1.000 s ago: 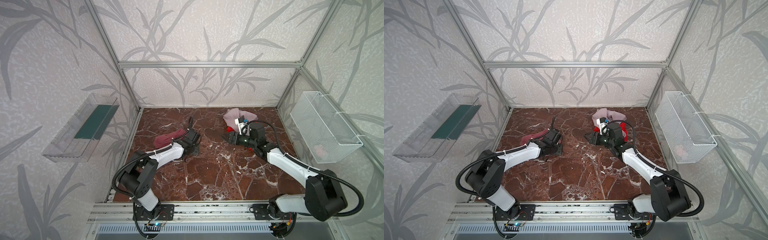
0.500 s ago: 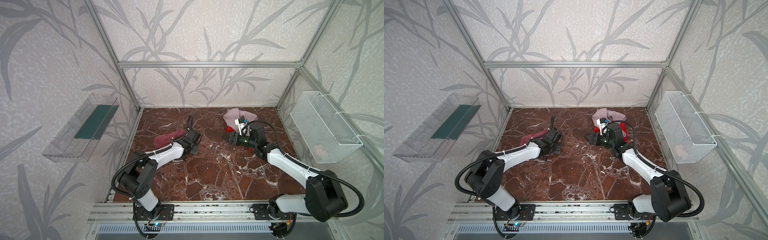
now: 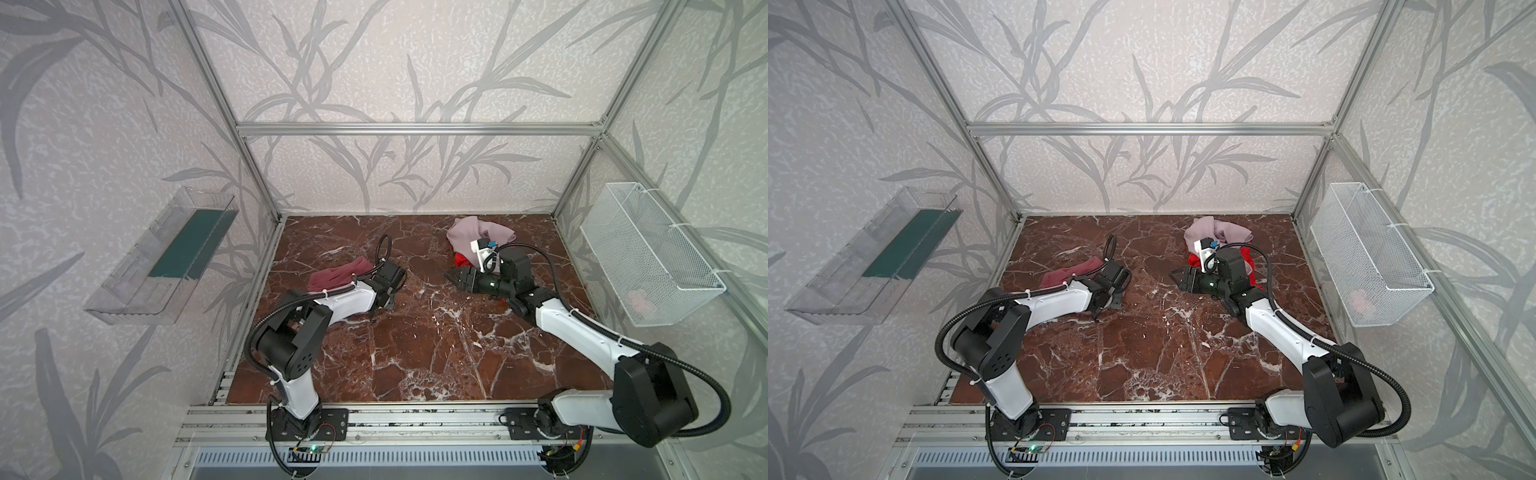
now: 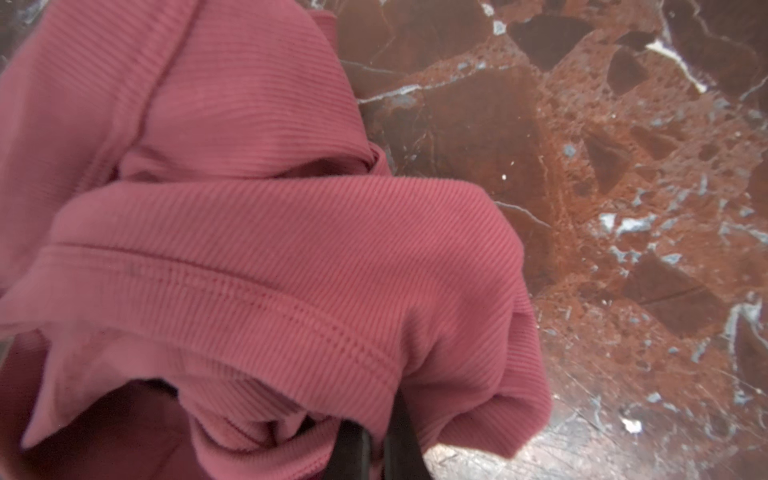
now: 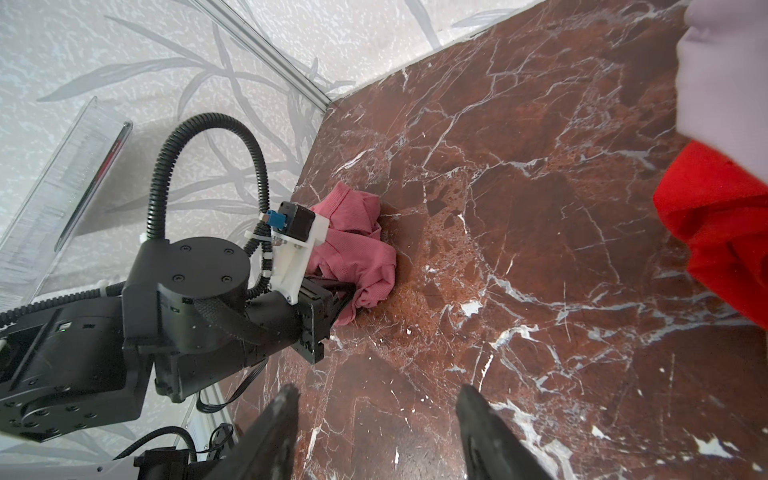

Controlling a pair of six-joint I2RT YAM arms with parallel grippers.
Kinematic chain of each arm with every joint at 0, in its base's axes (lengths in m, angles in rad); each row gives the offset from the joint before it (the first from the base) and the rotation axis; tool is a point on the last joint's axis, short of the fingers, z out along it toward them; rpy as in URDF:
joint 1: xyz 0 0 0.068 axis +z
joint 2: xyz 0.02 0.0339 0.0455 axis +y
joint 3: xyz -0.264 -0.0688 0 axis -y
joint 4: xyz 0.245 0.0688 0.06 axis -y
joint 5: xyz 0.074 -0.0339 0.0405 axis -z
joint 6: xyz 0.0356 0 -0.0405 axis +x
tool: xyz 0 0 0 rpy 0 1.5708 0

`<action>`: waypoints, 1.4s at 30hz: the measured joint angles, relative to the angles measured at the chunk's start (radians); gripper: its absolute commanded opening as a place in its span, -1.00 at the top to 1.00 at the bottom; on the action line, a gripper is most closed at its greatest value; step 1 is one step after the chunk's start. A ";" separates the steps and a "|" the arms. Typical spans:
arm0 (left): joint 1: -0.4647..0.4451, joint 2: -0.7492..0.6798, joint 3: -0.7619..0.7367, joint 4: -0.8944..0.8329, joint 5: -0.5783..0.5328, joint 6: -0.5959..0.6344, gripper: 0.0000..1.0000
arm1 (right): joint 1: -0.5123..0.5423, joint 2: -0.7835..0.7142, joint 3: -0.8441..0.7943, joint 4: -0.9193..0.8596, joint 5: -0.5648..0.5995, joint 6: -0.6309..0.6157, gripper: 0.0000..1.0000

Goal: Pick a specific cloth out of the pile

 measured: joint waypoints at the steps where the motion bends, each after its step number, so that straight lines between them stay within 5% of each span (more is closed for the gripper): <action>1: 0.000 -0.010 0.000 0.000 -0.005 0.000 1.00 | 0.000 -0.003 0.001 -0.003 0.000 -0.001 -0.21; 9: 0.053 -0.199 0.000 -0.031 -0.048 0.020 1.00 | 0.000 -0.034 0.001 -0.007 0.005 -0.006 -0.22; 17: 0.293 -0.333 -0.023 -0.005 -0.019 0.029 1.00 | 0.000 -0.011 0.001 0.010 -0.003 0.003 -0.21; 26: 0.386 -0.235 -0.041 0.020 0.040 0.025 1.00 | 0.000 0.031 0.027 0.014 -0.018 0.018 -0.21; 31: 0.401 -0.154 -0.066 0.028 0.061 0.007 0.52 | 0.000 0.045 0.059 0.016 -0.026 0.018 -0.21; 42: 0.455 -0.035 -0.063 0.080 0.141 -0.027 0.51 | 0.000 0.092 0.071 0.014 -0.028 0.017 -0.21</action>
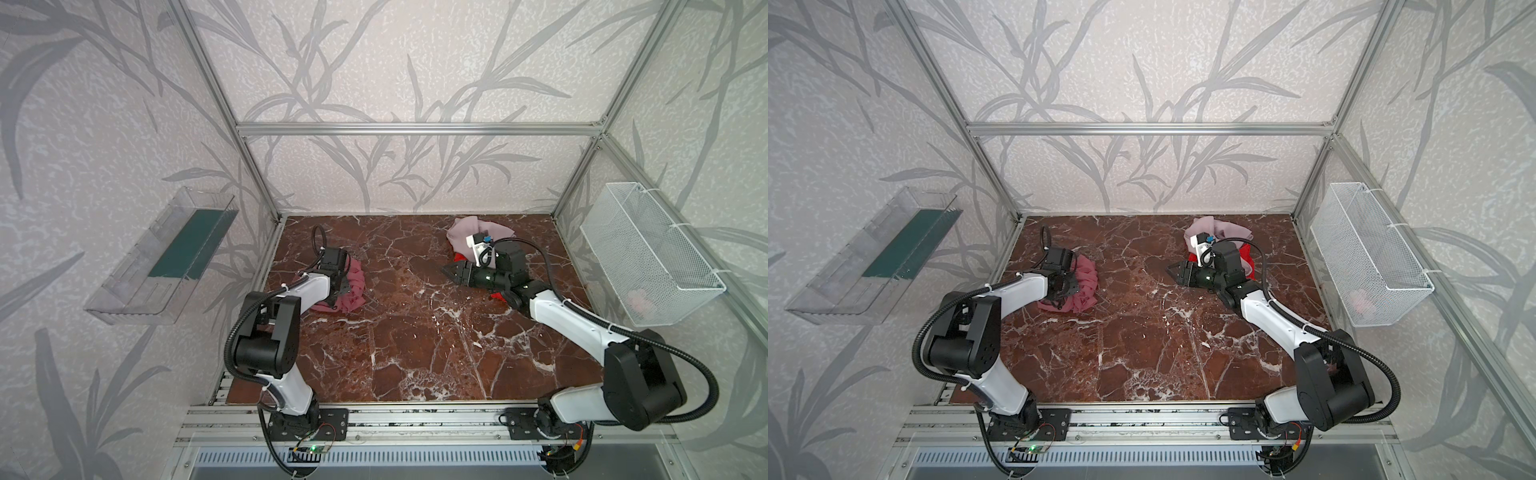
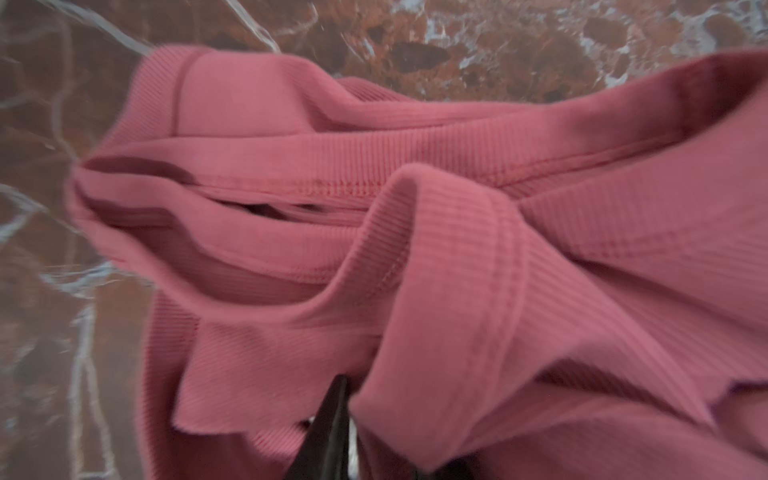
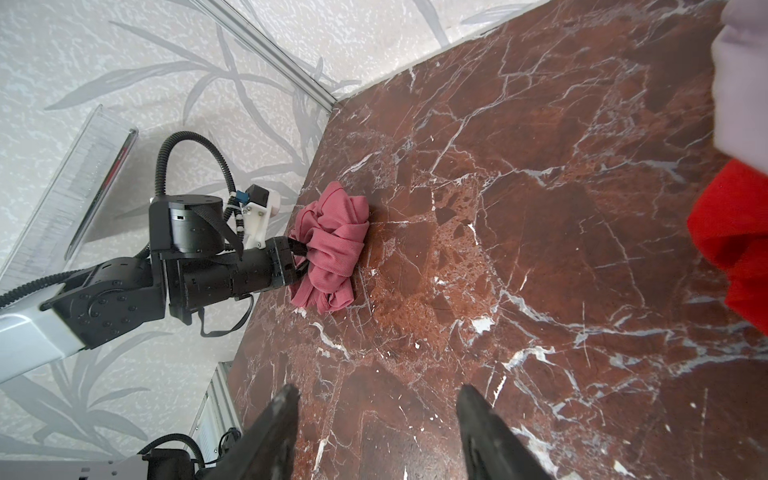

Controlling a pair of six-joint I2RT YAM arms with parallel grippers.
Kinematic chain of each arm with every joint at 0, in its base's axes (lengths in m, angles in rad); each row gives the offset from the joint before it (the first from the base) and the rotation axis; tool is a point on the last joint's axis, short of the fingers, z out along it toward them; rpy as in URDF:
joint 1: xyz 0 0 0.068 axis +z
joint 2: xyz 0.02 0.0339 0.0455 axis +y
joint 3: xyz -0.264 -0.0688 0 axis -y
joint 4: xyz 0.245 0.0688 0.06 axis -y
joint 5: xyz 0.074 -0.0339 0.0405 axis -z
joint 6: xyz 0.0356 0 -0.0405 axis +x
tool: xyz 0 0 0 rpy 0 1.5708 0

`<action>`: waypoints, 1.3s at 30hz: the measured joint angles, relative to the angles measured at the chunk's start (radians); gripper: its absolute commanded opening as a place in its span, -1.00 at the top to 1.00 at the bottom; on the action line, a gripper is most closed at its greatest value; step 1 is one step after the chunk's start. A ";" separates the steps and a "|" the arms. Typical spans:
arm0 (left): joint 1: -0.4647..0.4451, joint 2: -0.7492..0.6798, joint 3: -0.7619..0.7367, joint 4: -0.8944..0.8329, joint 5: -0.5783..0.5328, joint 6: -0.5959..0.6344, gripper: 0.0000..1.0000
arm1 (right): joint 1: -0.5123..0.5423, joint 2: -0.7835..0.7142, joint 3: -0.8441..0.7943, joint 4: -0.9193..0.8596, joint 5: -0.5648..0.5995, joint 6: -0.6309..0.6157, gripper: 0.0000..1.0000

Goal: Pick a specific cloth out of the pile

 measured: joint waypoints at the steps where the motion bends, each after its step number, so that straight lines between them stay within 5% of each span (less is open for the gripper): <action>1: 0.007 0.016 0.007 0.005 0.011 -0.005 0.51 | 0.000 0.004 0.002 0.000 0.000 0.000 -0.21; 17: 0.222 0.272 0.298 0.079 0.235 -0.109 0.52 | 0.000 0.024 0.107 -0.073 0.021 -0.027 -0.21; 25: 0.305 0.306 0.319 0.154 0.372 -0.161 0.52 | 0.000 0.030 0.123 -0.117 0.043 -0.035 -0.21; 31: 0.281 0.203 0.220 0.166 0.399 -0.163 0.48 | 0.000 0.020 0.123 -0.142 0.064 -0.044 -0.23; 39: 0.143 -0.103 0.112 0.124 0.333 -0.120 0.02 | -0.015 -0.108 0.086 -0.158 0.091 -0.077 -0.25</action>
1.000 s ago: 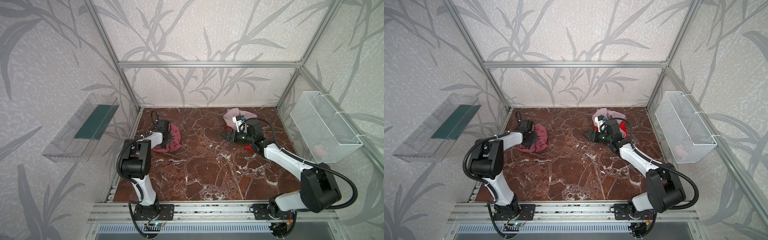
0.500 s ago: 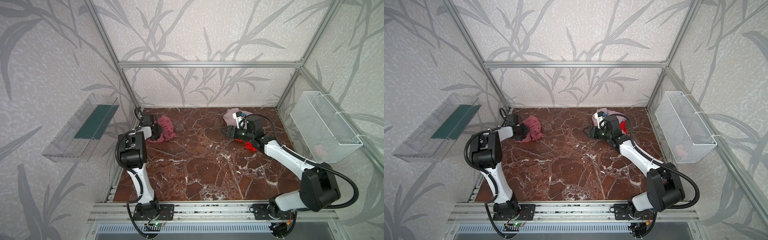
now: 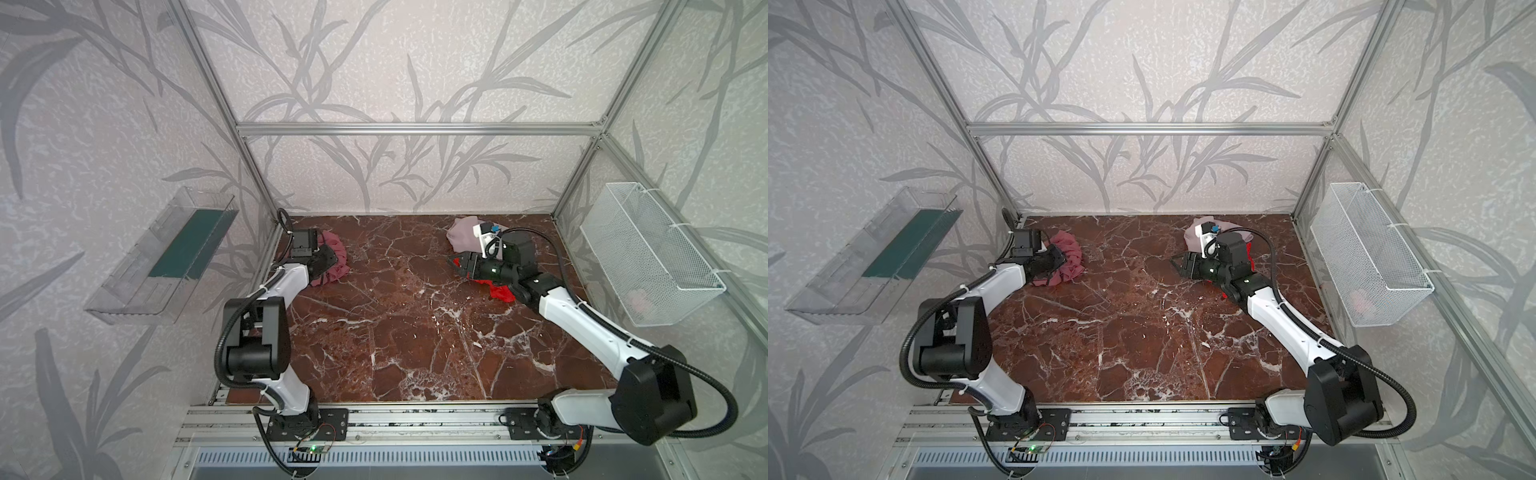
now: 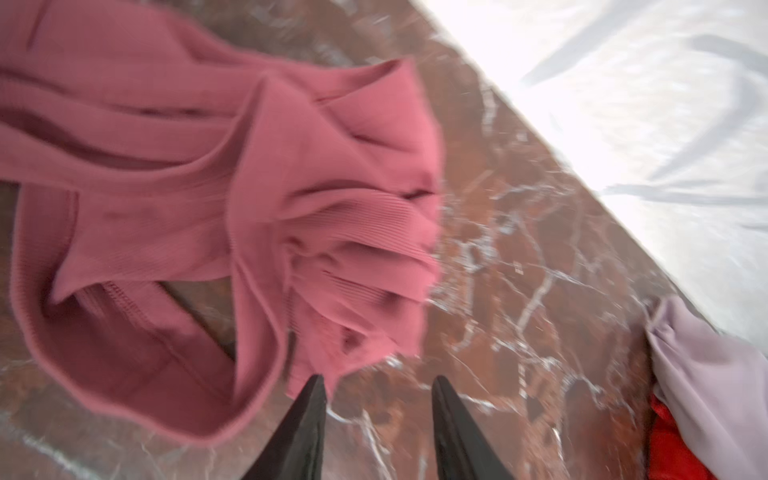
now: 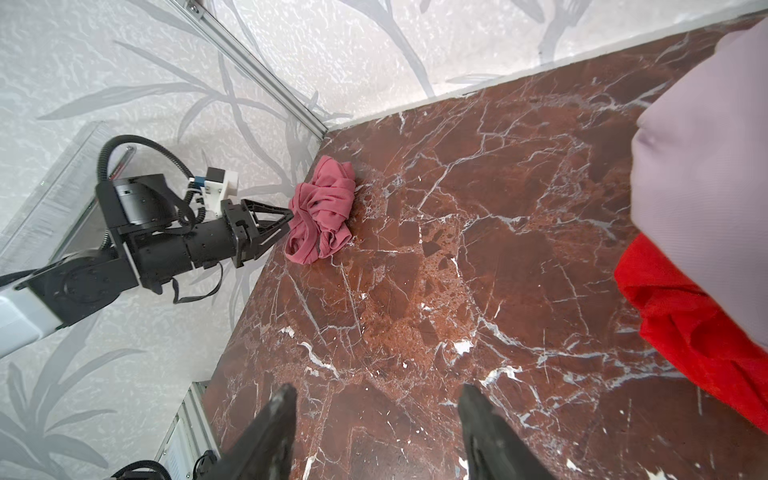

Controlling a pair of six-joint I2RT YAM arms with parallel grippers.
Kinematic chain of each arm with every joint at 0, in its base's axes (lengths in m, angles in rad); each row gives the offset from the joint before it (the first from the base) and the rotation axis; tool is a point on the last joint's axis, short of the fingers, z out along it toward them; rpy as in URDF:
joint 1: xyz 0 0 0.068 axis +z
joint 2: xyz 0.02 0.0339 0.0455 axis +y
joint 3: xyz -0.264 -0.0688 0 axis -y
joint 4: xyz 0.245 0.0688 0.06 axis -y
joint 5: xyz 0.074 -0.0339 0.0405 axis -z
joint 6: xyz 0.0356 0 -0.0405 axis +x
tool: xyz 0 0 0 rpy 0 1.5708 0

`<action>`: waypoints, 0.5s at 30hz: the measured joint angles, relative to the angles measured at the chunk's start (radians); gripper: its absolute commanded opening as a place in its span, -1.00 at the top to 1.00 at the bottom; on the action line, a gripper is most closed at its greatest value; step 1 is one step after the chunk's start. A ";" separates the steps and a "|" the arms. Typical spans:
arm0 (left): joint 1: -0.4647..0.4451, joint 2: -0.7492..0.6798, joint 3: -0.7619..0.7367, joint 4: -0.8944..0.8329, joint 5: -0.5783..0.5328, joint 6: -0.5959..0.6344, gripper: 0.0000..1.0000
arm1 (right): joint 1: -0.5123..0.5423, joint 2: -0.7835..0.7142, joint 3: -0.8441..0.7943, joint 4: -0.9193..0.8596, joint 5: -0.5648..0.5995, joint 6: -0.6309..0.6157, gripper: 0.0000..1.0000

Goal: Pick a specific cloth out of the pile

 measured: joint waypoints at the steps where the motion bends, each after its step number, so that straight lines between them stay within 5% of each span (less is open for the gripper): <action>1: -0.016 -0.028 -0.004 -0.008 -0.011 0.010 -0.01 | -0.006 -0.018 -0.010 -0.001 0.002 -0.002 -0.26; 15: -0.135 -0.299 -0.098 -0.141 -0.162 0.103 -0.08 | -0.045 -0.089 -0.072 -0.010 0.015 -0.030 -0.26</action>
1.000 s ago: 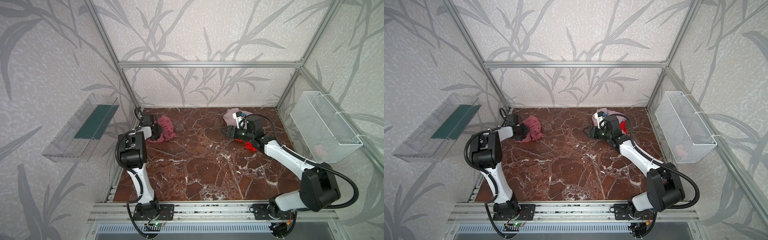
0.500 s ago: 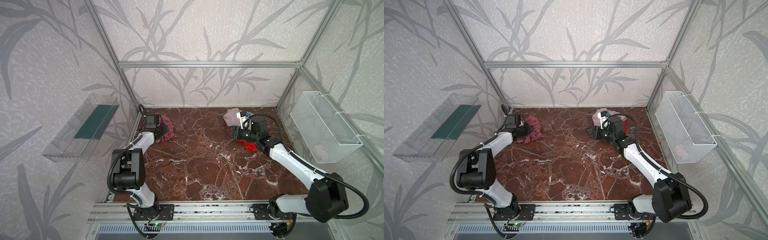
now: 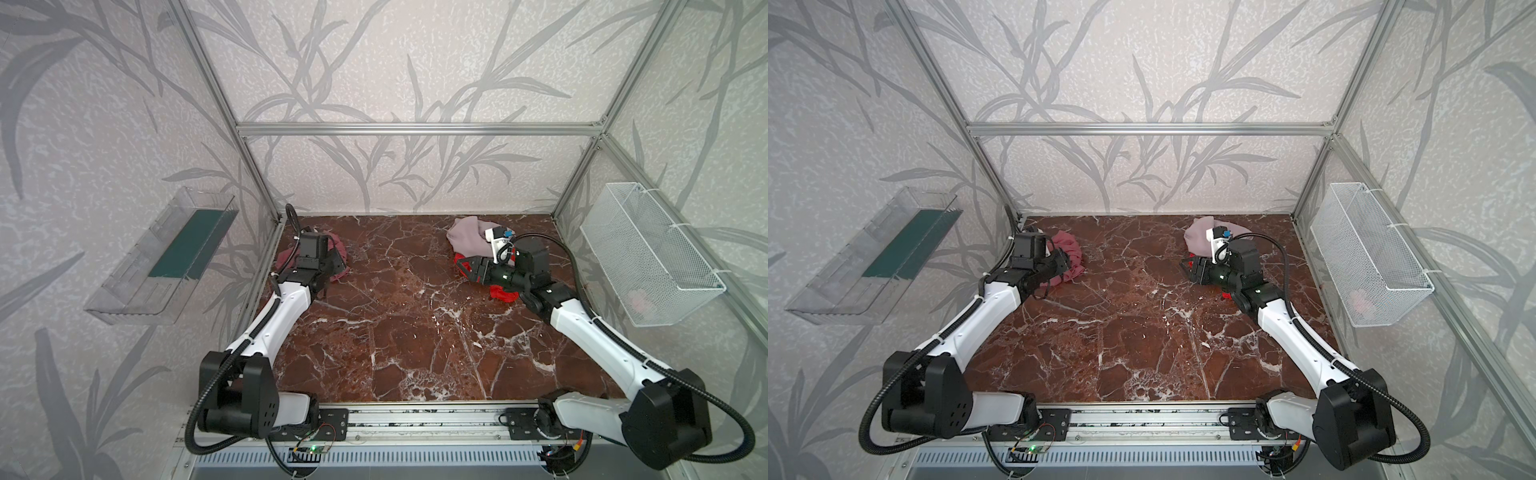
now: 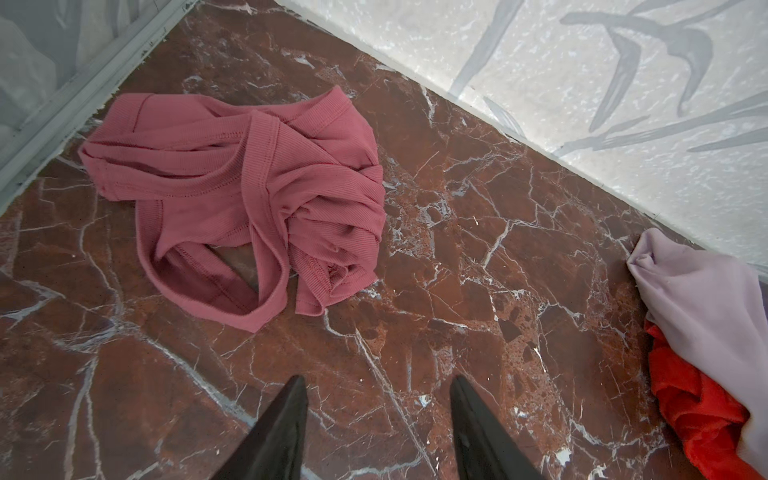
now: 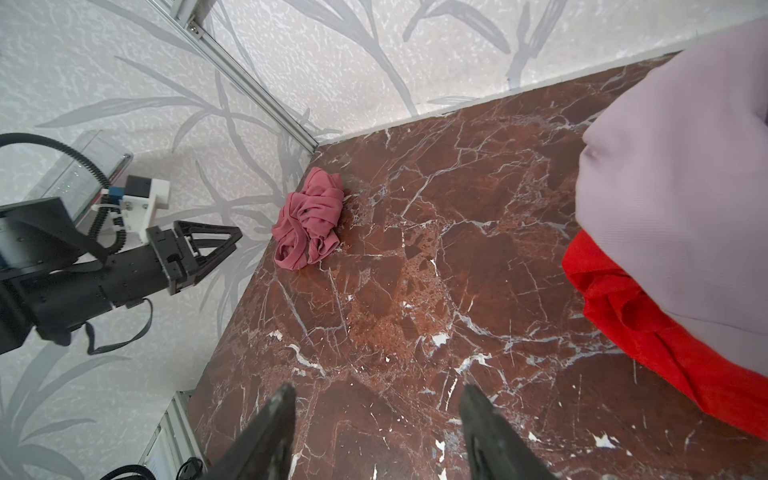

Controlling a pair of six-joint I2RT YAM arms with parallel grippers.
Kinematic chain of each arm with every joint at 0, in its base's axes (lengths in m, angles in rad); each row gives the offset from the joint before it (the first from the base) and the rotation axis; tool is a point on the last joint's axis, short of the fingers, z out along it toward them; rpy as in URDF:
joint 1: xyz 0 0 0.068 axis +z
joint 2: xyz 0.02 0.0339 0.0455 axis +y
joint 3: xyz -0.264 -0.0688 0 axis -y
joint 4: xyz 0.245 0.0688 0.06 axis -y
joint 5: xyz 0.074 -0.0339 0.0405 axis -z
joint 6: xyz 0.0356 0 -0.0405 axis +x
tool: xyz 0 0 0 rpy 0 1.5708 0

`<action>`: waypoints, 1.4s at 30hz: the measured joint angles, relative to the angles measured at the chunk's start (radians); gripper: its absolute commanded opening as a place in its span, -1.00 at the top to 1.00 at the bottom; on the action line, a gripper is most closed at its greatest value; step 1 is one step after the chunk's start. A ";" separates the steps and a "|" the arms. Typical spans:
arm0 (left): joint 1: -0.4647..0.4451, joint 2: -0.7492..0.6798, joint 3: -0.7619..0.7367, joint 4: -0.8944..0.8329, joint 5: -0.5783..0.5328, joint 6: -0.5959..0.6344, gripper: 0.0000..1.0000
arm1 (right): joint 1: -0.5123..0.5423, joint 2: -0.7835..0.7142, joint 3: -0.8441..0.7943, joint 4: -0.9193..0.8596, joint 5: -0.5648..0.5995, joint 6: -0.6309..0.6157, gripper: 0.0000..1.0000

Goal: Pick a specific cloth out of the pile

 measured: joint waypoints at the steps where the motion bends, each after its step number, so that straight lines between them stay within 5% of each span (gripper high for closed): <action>1: -0.003 -0.022 -0.013 0.000 -0.004 0.011 -0.08 | -0.006 -0.003 -0.002 -0.003 0.005 -0.006 -0.26; 7: -0.013 -0.171 -0.128 0.052 -0.049 0.087 -0.17 | -0.058 -0.072 -0.011 -0.046 0.125 -0.088 -0.26; 14: -0.012 -0.201 -0.182 0.114 -0.176 0.208 -0.48 | -0.079 -0.190 -0.096 -0.033 0.467 -0.266 -0.37; 21: 0.002 -0.148 -0.253 0.233 -0.291 0.283 -0.49 | -0.082 -0.079 -0.303 0.166 0.722 -0.433 -0.39; 33: 0.068 -0.114 -0.526 0.594 -0.333 0.394 -0.48 | -0.084 0.153 -0.544 0.716 0.780 -0.590 -0.53; 42: 0.089 0.056 -0.639 0.996 -0.272 0.434 -0.49 | -0.085 0.299 -0.557 0.956 0.805 -0.613 -0.58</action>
